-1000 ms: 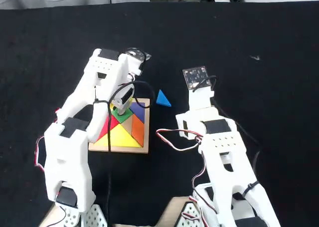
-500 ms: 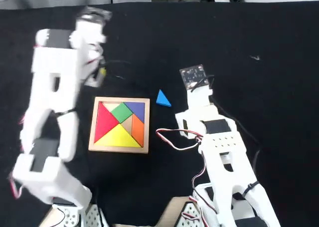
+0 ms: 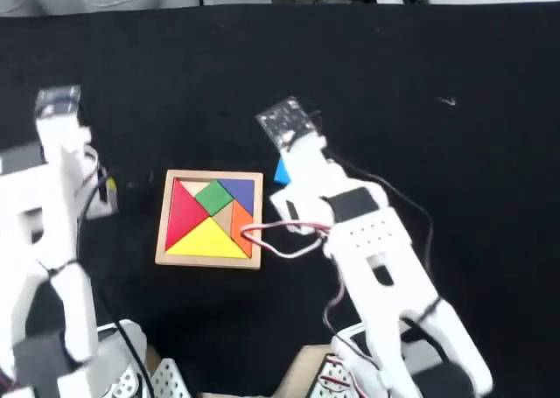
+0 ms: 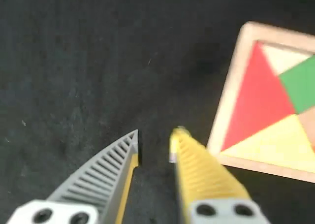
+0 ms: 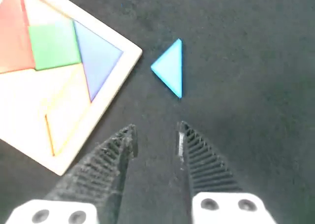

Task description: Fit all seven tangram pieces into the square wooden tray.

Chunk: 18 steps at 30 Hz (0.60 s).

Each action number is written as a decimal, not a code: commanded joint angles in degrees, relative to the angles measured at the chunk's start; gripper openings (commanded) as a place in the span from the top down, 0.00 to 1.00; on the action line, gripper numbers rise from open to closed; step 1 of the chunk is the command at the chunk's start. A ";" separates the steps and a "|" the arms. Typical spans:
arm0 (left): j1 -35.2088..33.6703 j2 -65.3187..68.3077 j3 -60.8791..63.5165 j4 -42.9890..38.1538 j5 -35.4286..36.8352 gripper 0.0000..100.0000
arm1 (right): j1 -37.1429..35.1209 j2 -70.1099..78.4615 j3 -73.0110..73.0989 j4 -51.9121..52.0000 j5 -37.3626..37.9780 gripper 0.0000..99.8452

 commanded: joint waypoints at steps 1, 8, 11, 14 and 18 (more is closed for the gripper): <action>-4.26 -7.30 17.19 -14.33 5.01 0.78 | -0.97 8.22 -9.19 0.35 -2.46 0.79; -7.60 -11.60 28.62 -24.88 7.03 0.76 | -0.70 27.56 -22.46 0.44 -2.46 0.76; -8.40 -11.60 30.55 -27.43 6.77 0.76 | 0.00 34.07 -27.21 0.44 -2.46 0.76; -8.40 -11.60 31.69 -29.36 6.68 0.76 | 0.00 39.34 -32.66 2.11 -2.73 0.76; -8.31 -11.60 31.96 -29.45 6.07 0.76 | 0.26 46.20 -40.48 8.18 -2.73 0.76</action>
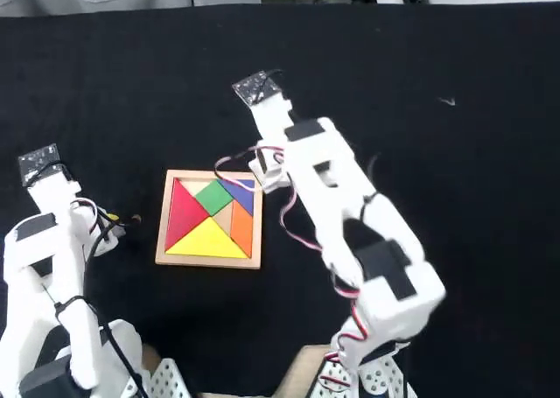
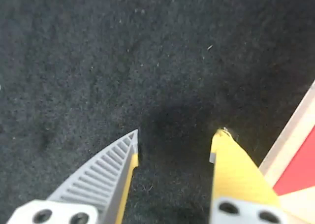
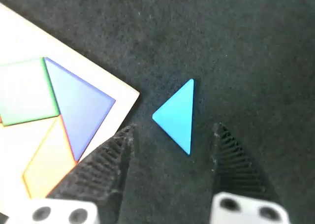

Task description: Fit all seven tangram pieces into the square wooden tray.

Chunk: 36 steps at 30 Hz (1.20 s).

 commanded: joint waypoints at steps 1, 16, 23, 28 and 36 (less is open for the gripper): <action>-0.57 -1.58 -0.13 -0.97 -1.23 0.76 | 0.62 3.91 -8.84 4.31 -0.53 0.77; -0.40 -1.58 -0.13 -0.79 -2.46 0.76 | 1.93 16.57 -19.21 10.73 -0.26 0.81; -0.40 -1.58 0.40 -1.14 -2.46 0.76 | 2.11 16.40 -19.47 10.64 2.90 0.85; -0.57 -1.58 0.40 -1.14 -2.46 0.76 | 2.20 16.40 -19.47 9.41 6.24 0.87; -0.66 -1.58 0.40 -1.14 -2.46 0.76 | 2.73 14.55 -20.79 10.73 8.70 0.87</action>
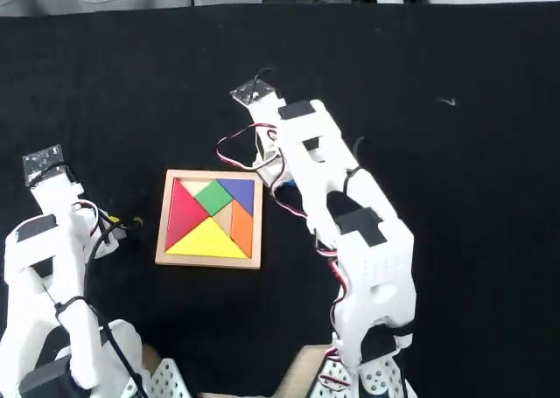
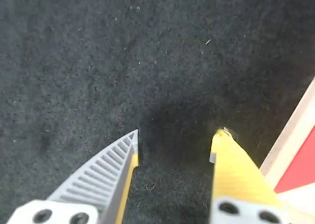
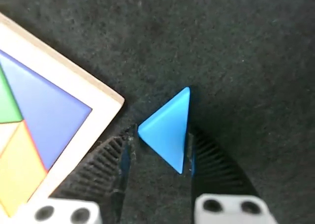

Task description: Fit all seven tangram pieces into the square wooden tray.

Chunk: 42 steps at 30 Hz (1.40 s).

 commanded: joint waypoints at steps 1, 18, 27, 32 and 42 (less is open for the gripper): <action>-0.66 -1.49 -0.22 -0.79 -0.26 0.76 | 0.97 -3.30 -3.65 1.41 1.67 0.87; -17.10 -1.49 1.19 -0.44 -4.48 0.76 | -18.81 -12.97 -6.90 5.01 23.21 0.87; -19.12 -1.49 2.33 -0.70 -5.27 0.76 | -22.24 -5.67 -9.27 -0.26 28.75 0.87; -19.12 -1.49 2.24 -0.70 -5.27 0.76 | -22.24 -1.71 -14.02 0.09 28.66 0.87; -19.12 -1.49 2.24 -0.70 -5.27 0.76 | -23.21 5.14 -19.65 2.02 28.48 0.81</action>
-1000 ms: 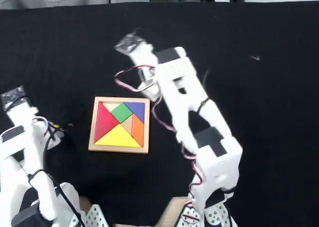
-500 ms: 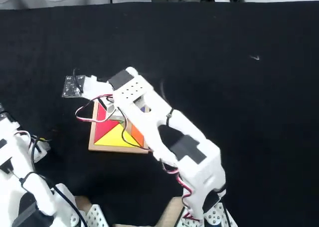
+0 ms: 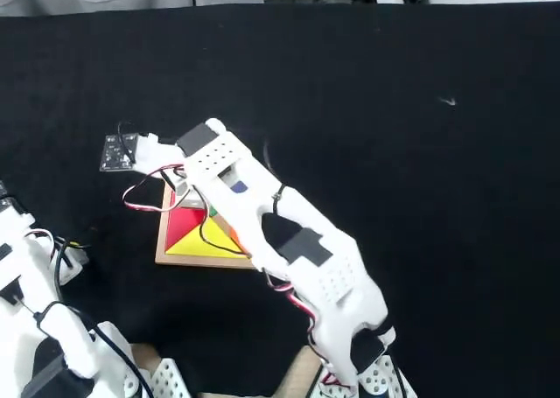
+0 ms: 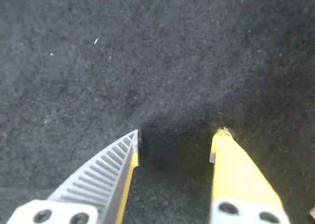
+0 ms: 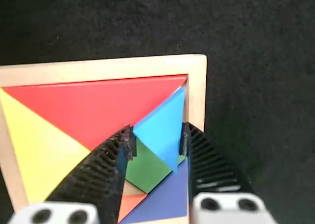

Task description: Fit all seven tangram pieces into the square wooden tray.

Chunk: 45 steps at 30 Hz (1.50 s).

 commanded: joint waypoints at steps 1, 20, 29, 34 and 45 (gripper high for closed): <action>-0.13 -0.97 -0.31 -0.70 -0.53 0.76 | -0.79 0.13 -5.14 1.49 -0.53 0.78; -0.13 -0.97 -0.31 -0.70 -0.44 0.76 | -0.53 -0.31 -12.97 0.00 -11.96 0.97; -0.22 -0.97 -0.31 -0.79 -0.44 0.76 | -1.85 4.44 -12.88 -2.02 -13.80 0.99; -0.22 -0.97 -0.31 -0.79 -0.44 0.76 | -1.58 7.08 -12.97 -1.93 -13.80 0.99; -0.13 -1.05 -0.31 -0.79 -0.44 0.76 | 0.53 1.45 -17.63 5.27 -14.24 0.99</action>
